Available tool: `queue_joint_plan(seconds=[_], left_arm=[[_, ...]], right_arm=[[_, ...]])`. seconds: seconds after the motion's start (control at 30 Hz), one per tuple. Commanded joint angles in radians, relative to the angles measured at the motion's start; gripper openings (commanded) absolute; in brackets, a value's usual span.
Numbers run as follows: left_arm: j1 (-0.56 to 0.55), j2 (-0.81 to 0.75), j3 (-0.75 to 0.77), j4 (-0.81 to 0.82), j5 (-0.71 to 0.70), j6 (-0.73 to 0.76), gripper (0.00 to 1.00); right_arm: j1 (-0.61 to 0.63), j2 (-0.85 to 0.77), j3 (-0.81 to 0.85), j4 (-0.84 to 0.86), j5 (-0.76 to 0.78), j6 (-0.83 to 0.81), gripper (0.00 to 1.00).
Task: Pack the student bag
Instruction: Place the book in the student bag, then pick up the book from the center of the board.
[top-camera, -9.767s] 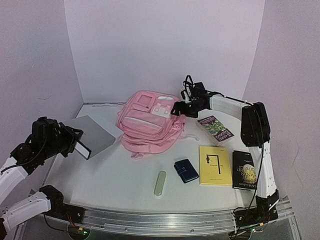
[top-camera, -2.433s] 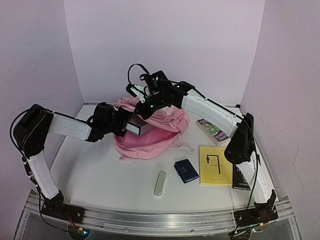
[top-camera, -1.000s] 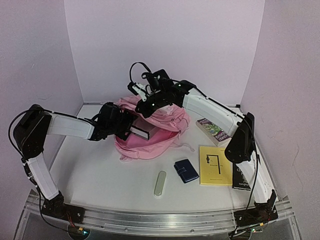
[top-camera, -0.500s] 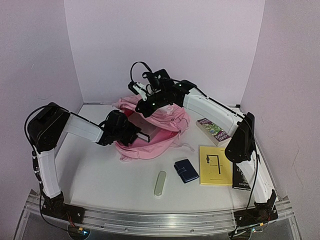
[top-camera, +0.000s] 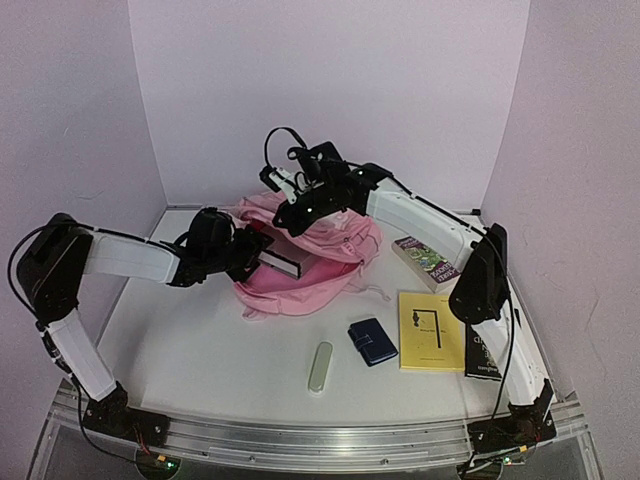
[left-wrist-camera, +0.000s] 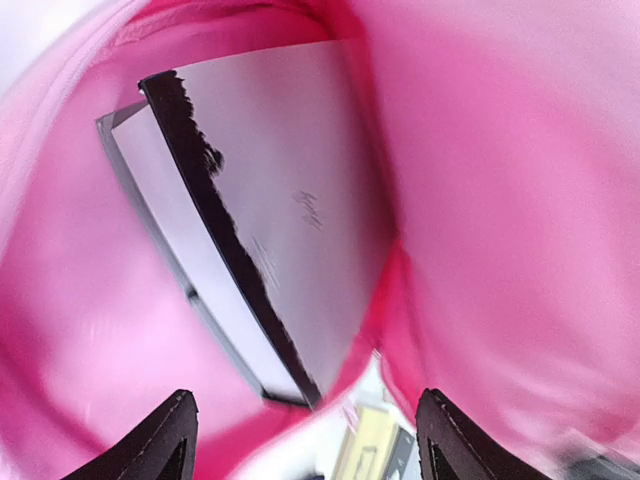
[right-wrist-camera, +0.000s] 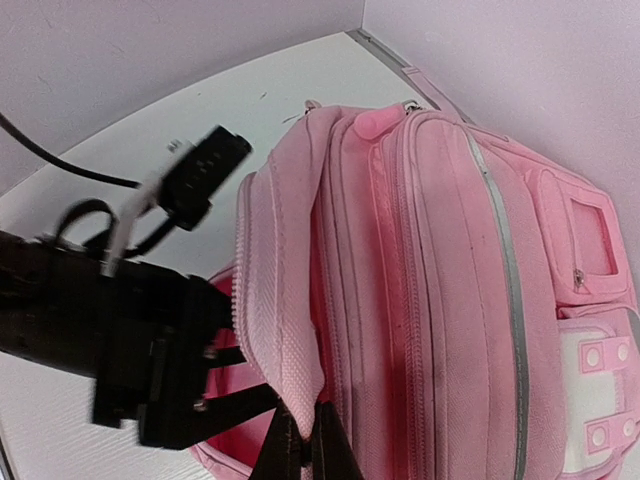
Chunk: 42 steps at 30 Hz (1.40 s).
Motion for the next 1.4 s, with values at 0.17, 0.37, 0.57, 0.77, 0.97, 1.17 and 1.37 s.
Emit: queue_joint_plan(seconds=[0.17,0.37,0.57,0.77,0.97,1.17,1.37], left_arm=[[-0.028,-0.385,-0.208,-0.222,-0.107,0.025,0.83],[-0.028,-0.58,-0.286,-0.351,-0.195,0.06,1.0],[-0.028,-0.607,-0.244,-0.409,-0.208,0.153,1.0],[-0.028,-0.594,-0.196,-0.409,-0.167,0.248,1.0],[-0.029,-0.573,-0.175,-0.402,-0.138,0.308,1.0],[-0.028,-0.587,-0.18,-0.403,-0.153,0.33,1.0],[-0.028,-0.587,-0.187,-0.394,-0.154,0.323,1.0]], right_arm=[[-0.015,0.081,-0.058,0.091,-0.006,0.007,0.0],[-0.015,0.093,-0.138,0.09,-0.034,0.016,0.09],[-0.017,0.001,-0.227,0.086,-0.067,0.046,0.6],[-0.069,-0.201,-0.378,0.064,-0.078,0.096,0.83],[-0.173,-0.435,-0.634,0.036,-0.056,0.1,0.98],[-0.31,-0.55,-0.79,-0.025,0.011,0.08,0.98],[-0.372,-0.522,-0.87,-0.048,0.257,-0.034,0.87]])
